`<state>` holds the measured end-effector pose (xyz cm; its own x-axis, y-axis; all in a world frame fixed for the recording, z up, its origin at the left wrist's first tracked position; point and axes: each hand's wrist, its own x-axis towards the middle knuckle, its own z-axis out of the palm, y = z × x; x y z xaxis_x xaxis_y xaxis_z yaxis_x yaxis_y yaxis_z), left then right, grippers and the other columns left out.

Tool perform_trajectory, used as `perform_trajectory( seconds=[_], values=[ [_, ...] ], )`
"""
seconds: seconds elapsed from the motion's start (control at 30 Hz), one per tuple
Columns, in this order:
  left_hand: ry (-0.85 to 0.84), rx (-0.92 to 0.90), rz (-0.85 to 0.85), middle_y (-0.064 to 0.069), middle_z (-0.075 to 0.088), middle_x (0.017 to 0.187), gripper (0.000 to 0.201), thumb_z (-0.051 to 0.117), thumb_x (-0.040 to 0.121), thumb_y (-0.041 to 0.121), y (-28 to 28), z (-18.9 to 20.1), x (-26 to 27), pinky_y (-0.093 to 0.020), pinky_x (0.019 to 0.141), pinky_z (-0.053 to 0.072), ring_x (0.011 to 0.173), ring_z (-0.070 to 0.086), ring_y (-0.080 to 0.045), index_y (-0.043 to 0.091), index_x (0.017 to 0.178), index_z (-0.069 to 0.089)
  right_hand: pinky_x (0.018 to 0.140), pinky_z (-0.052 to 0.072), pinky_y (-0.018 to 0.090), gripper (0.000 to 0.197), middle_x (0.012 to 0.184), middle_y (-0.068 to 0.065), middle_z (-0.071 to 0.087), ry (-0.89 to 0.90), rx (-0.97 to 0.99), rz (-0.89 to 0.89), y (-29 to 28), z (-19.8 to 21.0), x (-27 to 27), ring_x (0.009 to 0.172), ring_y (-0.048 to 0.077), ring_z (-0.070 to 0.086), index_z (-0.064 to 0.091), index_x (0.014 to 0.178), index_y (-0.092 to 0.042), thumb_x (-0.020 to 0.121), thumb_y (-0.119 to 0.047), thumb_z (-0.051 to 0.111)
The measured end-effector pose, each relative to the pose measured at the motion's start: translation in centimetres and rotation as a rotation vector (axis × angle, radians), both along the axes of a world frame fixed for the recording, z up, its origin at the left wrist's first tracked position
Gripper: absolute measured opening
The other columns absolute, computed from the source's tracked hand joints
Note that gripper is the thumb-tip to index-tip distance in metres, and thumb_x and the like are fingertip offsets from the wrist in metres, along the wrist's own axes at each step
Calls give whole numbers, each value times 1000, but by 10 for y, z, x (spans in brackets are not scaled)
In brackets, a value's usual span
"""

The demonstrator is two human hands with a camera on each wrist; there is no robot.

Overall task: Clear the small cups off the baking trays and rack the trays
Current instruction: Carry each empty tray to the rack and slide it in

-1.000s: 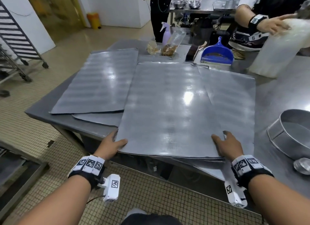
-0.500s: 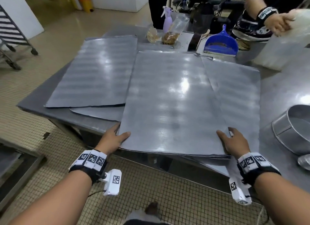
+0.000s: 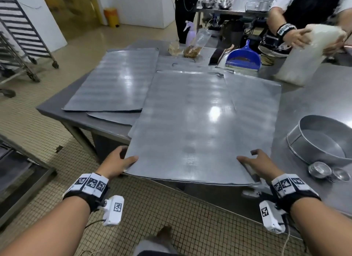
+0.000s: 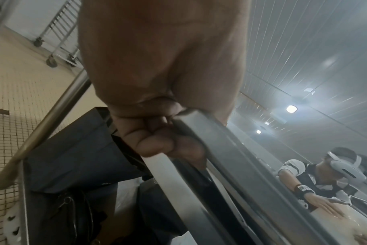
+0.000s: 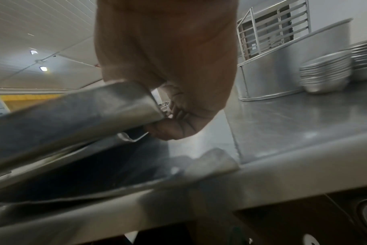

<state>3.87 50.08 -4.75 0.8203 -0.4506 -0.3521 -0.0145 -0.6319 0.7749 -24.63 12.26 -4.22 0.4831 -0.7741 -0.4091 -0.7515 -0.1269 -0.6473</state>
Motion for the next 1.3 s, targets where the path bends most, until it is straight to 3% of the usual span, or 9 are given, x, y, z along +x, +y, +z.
perform_trajectory(
  seconds=[0.07, 0.17, 0.27, 0.37, 0.57, 0.73, 0.93, 1.13, 1.3],
  values=[
    [28, -6, -17, -2, 64, 124, 62, 78, 86, 32, 10, -2, -11, -36, 87, 55, 102, 65, -17, 16, 138, 50, 51, 42, 27, 64, 82, 3, 52, 19, 17, 10, 10, 0, -15, 83, 40, 67, 40, 133, -10, 86, -39, 73],
    [50, 19, -9, -6, 69, 118, 51, 78, 85, 32, 20, -3, -21, -49, 91, 58, 101, 70, -24, 17, 129, 57, 55, 44, 31, 60, 90, 14, 63, 43, -13, 37, 18, -7, -28, 63, 29, 64, 42, 130, -11, 88, -47, 67],
    [56, -25, 47, -9, 73, 103, 35, 75, 87, 41, 20, -5, -28, -46, 77, 60, 88, 73, -27, 17, 109, 62, 82, 41, 35, 65, 123, 17, 61, 68, -139, 69, 16, -22, -37, 98, 29, 59, 48, 129, -9, 91, -61, 54],
    [11, -19, 71, -11, 71, 92, 38, 70, 90, 46, 14, -4, -31, -34, 59, 52, 70, 66, -22, 11, 104, 61, 86, 39, 36, 66, 131, 17, 58, 60, -192, 70, 17, -28, -40, 115, 35, 57, 48, 131, -7, 93, -61, 49],
    [-6, -68, -3, -2, 69, 124, 50, 66, 94, 40, 1, -4, -20, -45, 96, 55, 104, 70, -21, 21, 139, 54, 94, 45, 39, 62, 131, 17, 61, 52, -182, 87, 17, -29, -40, 114, 34, 60, 44, 137, -16, 93, -59, 51],
    [-55, -54, -162, 11, 61, 132, 40, 63, 97, 38, -6, -3, -12, -39, 107, 44, 120, 59, -16, 63, 121, 42, 83, 48, 36, 52, 119, 15, 67, 114, -207, 95, 11, -34, -38, 100, 31, 64, 51, 127, -15, 93, -54, 55],
    [-35, -144, -81, 9, 61, 132, 51, 62, 98, 32, -18, -11, -13, -39, 108, 45, 120, 59, -14, 31, 146, 43, 73, 42, 37, 48, 94, 11, 68, 203, -326, 99, 7, -33, -28, 83, 30, 58, 55, 89, -15, 95, -60, 42],
    [45, -217, 134, 9, 66, 108, 48, 64, 98, 32, -30, -18, -1, -29, 77, 56, 96, 66, -9, 15, 140, 49, 94, 42, 40, 67, 133, 19, 60, 188, -297, 98, 5, -37, -18, 118, 38, 57, 50, 132, -10, 96, -64, 37],
    [-4, -147, 117, -2, 67, 115, 44, 65, 95, 39, -36, -23, 8, -40, 89, 53, 103, 67, -22, 16, 131, 53, 85, 37, 38, 61, 126, 23, 61, 119, -196, 33, -1, -43, -10, 115, 39, 56, 53, 121, -6, 97, -60, 38]
  ],
)
